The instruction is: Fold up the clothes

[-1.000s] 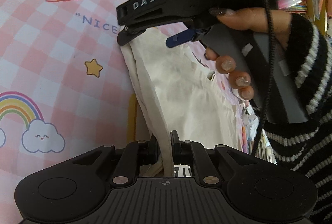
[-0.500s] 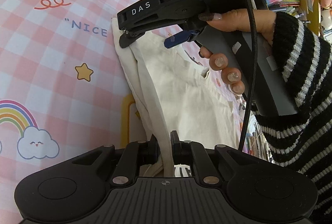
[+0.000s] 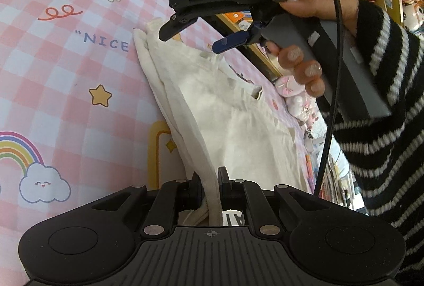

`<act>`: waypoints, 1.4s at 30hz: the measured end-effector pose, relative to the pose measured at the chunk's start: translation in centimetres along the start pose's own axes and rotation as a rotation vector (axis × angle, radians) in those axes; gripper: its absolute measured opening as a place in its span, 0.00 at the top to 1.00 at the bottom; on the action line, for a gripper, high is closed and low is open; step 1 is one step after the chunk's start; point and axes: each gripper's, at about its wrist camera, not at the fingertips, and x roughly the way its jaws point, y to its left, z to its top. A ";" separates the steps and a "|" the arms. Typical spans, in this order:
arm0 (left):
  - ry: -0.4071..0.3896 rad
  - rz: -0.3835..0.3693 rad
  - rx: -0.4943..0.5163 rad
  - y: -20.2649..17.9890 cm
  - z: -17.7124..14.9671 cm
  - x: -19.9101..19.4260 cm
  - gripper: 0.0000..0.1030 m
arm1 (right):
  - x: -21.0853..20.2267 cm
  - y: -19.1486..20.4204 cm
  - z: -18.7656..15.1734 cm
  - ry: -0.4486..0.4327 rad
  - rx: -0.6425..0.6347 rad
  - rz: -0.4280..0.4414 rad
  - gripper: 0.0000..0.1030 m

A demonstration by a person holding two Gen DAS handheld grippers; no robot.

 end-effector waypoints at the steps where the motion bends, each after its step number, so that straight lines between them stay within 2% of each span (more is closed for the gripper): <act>1: -0.002 0.001 0.007 -0.2 -0.1 0.0 0.91 | 0.0 0.0 0.2 0.001 0.003 0.005 0.20; 5: -0.007 0.002 0.038 -0.8 -0.2 0.1 0.91 | 0.2 0.7 0.6 0.013 -0.005 0.023 0.20; 10: -0.006 0.009 0.097 -2.1 -0.4 0.4 0.91 | 1.0 3.7 0.8 0.040 -0.082 0.007 0.20; 14: -0.004 0.021 0.132 -2.8 -0.7 0.5 0.91 | 2.4 5.7 0.9 0.065 -0.151 -0.055 0.35; 15: -0.003 0.024 0.138 -2.9 -0.8 0.5 0.91 | 2.7 5.9 0.9 0.070 -0.159 -0.065 0.36; 21: -0.001 0.028 0.155 -3.5 -1.5 0.5 0.91 | 4.0 5.9 0.7 0.097 -0.161 -0.097 0.51; 25: -0.002 0.028 0.158 -3.8 -2.0 0.4 0.91 | 4.1 5.1 0.6 0.112 -0.145 -0.100 0.69; 26: -0.002 0.028 0.158 -3.9 -2.2 0.3 0.91 | 4.1 4.9 0.5 0.114 -0.140 -0.096 0.78; 28: -0.003 0.029 0.158 -4.0 -2.2 0.3 0.91 | 3.8 4.7 0.4 0.113 -0.140 -0.095 0.90; 34: -0.026 0.018 0.184 -4.8 -1.3 1.0 0.91 | 1.7 3.7 -0.1 0.064 -0.145 -0.064 0.91; 38: -0.038 0.011 0.225 -5.8 -1.2 1.9 0.91 | -0.3 1.9 -0.7 0.019 -0.120 -0.029 0.91; 42: -0.049 0.003 0.275 -6.3 -1.8 1.1 0.91 | -2.0 -0.3 -1.4 -0.019 -0.087 -0.007 0.92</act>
